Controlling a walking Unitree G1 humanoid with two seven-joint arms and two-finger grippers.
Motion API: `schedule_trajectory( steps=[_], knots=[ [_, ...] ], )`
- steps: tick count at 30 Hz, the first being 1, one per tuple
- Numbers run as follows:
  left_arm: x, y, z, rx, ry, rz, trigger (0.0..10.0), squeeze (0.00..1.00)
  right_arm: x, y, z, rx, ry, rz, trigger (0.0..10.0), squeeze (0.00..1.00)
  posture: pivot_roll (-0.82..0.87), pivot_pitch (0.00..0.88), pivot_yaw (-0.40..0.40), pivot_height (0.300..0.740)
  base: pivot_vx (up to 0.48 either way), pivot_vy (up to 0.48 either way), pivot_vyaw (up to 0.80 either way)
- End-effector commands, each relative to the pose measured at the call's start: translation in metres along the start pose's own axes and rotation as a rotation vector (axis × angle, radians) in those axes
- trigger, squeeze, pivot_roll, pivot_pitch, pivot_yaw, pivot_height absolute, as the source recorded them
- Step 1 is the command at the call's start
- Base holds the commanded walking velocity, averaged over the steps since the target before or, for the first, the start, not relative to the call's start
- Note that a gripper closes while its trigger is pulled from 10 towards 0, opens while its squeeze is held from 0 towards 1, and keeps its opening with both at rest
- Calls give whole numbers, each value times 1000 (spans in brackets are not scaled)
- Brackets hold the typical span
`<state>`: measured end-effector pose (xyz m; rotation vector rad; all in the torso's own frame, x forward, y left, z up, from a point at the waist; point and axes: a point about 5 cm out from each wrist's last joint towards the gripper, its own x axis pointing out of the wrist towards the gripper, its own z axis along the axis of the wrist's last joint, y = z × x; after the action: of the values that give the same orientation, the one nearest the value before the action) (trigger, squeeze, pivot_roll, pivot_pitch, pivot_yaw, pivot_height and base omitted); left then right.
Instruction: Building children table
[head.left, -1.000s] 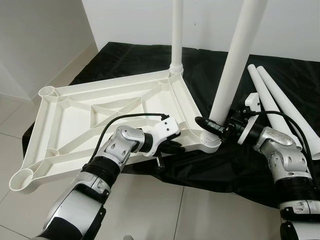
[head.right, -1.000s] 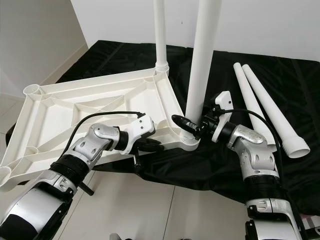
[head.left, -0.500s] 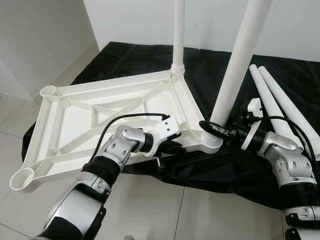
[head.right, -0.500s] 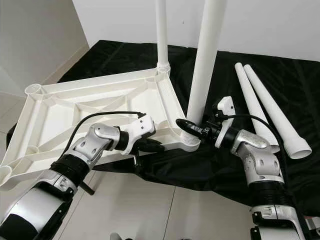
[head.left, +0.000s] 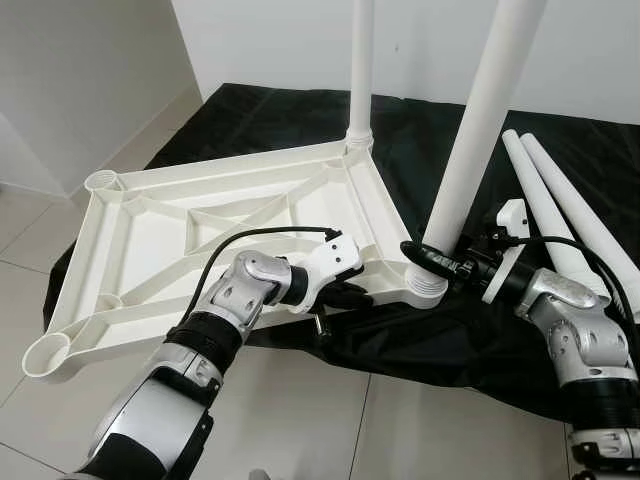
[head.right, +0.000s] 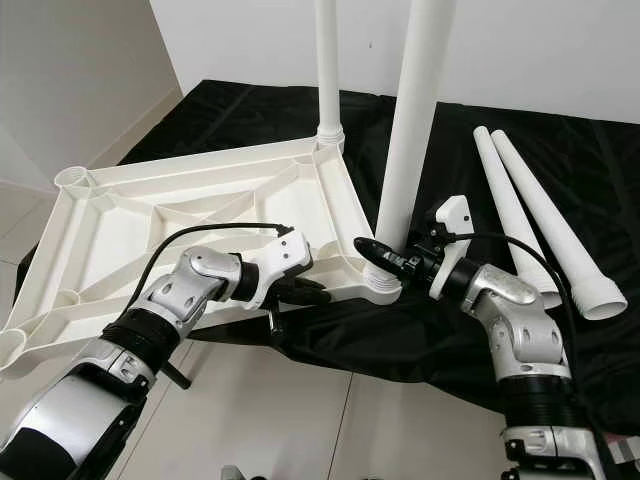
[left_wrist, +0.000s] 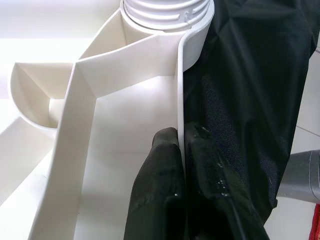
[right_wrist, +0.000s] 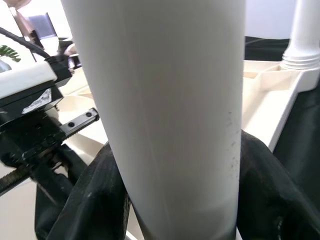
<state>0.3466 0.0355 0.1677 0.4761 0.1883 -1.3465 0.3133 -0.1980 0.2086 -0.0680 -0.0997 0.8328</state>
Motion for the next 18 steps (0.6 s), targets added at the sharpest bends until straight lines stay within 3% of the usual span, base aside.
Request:
schedule_trajectory(
  steps=[1,11,18],
  knots=[
    [-3,3,-11,-43,53,46,10000,0,7,12,3,35,-50,17,10000,0,-172,122,105,740,0,0,0],
    [0,6,-17,-69,112,92,10000,0,19,29,-4,48,-65,-161,10000,0,-176,123,112,740,0,0,0],
    [0,9,-18,-82,128,115,10000,0,26,42,-1,20,-82,-191,10000,0,-178,122,115,740,0,0,0]
  ],
)
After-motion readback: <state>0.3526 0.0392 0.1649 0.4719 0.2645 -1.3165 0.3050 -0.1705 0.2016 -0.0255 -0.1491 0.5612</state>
